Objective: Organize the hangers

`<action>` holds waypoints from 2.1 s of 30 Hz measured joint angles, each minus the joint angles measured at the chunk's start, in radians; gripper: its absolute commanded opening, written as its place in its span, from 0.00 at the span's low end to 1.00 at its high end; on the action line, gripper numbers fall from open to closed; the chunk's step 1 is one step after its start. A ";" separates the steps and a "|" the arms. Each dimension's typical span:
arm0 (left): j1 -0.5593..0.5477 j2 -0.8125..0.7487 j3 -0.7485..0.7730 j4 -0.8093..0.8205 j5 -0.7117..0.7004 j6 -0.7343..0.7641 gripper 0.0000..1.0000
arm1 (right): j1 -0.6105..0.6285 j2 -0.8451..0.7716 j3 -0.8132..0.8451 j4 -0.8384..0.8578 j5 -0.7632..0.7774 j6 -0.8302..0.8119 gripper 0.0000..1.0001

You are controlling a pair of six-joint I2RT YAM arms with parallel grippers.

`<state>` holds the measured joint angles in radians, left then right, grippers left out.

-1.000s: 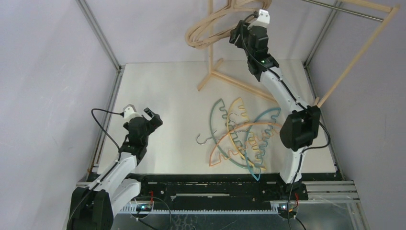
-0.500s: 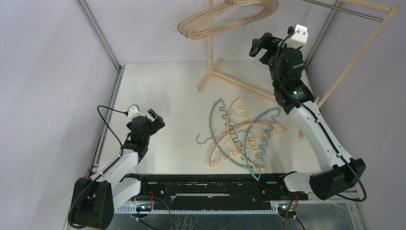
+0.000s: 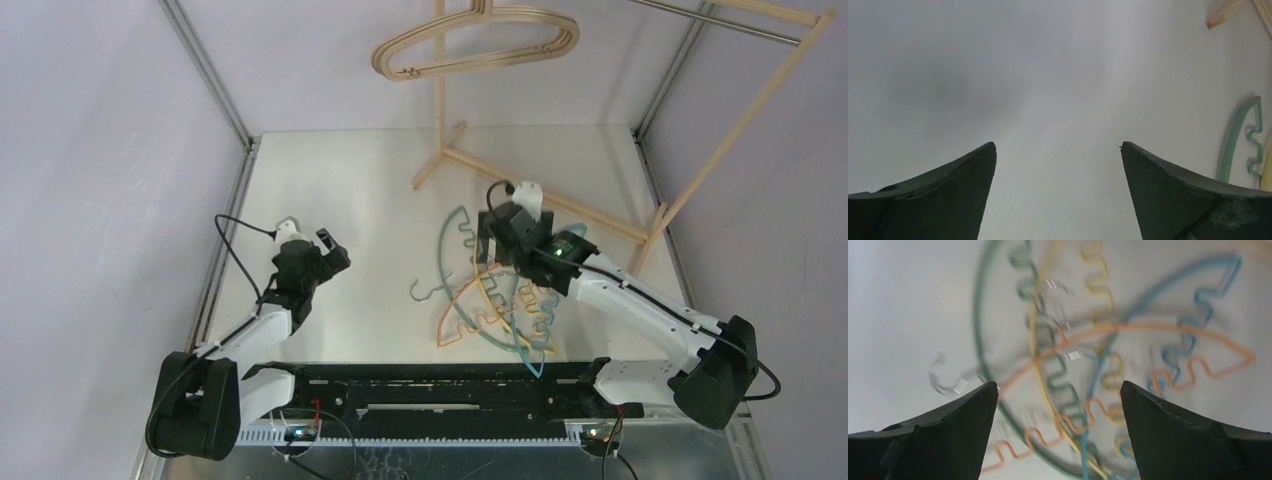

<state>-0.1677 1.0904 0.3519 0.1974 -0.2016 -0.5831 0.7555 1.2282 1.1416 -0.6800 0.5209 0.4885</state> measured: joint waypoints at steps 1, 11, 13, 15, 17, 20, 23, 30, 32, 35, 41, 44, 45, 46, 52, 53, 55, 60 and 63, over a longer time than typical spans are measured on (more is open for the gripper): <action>0.000 -0.003 0.000 0.000 0.002 0.000 1.00 | 0.021 -0.002 -0.046 -0.039 0.007 0.042 1.00; -0.095 -0.026 0.004 0.020 0.124 0.038 0.92 | 0.190 -0.101 -0.267 -0.139 0.112 0.400 0.98; -0.179 -0.021 0.010 0.023 0.153 0.055 0.89 | 0.182 -0.101 -0.274 -0.135 0.128 0.440 0.97; -0.266 -0.004 0.024 0.043 0.207 0.077 0.86 | 0.163 -0.108 -0.276 -0.130 0.136 0.469 0.96; -0.336 0.024 0.038 0.067 0.258 0.100 0.84 | 0.135 -0.135 -0.278 -0.123 0.141 0.485 0.95; -0.426 0.070 0.050 0.097 0.327 0.150 0.80 | 0.067 -0.206 -0.278 -0.111 0.149 0.484 0.94; -0.488 0.101 0.050 0.113 0.374 0.180 0.80 | -0.022 -0.280 -0.283 -0.086 0.147 0.468 0.92; -0.583 0.202 0.063 0.143 0.444 0.202 0.78 | -0.186 -0.389 -0.372 -0.011 0.075 0.426 0.91; -0.609 0.223 0.065 0.146 0.452 0.203 0.77 | -0.201 -0.385 -0.391 -0.001 0.050 0.419 0.91; -0.648 0.262 0.085 0.150 0.467 0.209 0.77 | -0.208 -0.364 -0.399 0.006 0.024 0.411 0.91; -0.691 0.320 0.142 0.163 0.492 0.211 0.76 | -0.213 -0.341 -0.399 0.032 0.000 0.401 0.92; -0.713 0.359 0.174 0.169 0.495 0.210 0.74 | -0.220 -0.342 -0.401 0.035 0.000 0.397 0.92; -0.719 0.377 0.183 0.169 0.495 0.210 0.73 | -0.224 -0.344 -0.404 0.036 -0.002 0.395 0.92; -0.721 0.392 0.190 0.169 0.496 0.209 0.73 | -0.227 -0.349 -0.407 0.037 -0.003 0.393 0.92; -0.720 0.468 0.209 0.169 0.487 0.209 0.72 | -0.251 -0.399 -0.429 0.037 -0.008 0.388 0.92; -0.720 0.471 0.214 0.166 0.478 0.209 0.72 | -0.256 -0.408 -0.433 0.038 -0.008 0.387 0.92; -0.721 0.476 0.219 0.164 0.470 0.209 0.67 | -0.265 -0.426 -0.443 0.040 -0.009 0.387 0.92; -0.720 0.499 0.235 0.159 0.457 0.209 0.42 | -0.283 -0.444 -0.472 0.040 -0.019 0.383 0.92; -0.720 0.533 0.256 0.158 0.460 0.211 0.11 | -0.291 -0.444 -0.476 0.042 -0.030 0.377 0.92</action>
<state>-0.8879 1.6230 0.6083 0.3550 0.2581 -0.3725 0.4644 0.7841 0.6659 -0.6384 0.4908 0.8650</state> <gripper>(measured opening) 0.374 0.916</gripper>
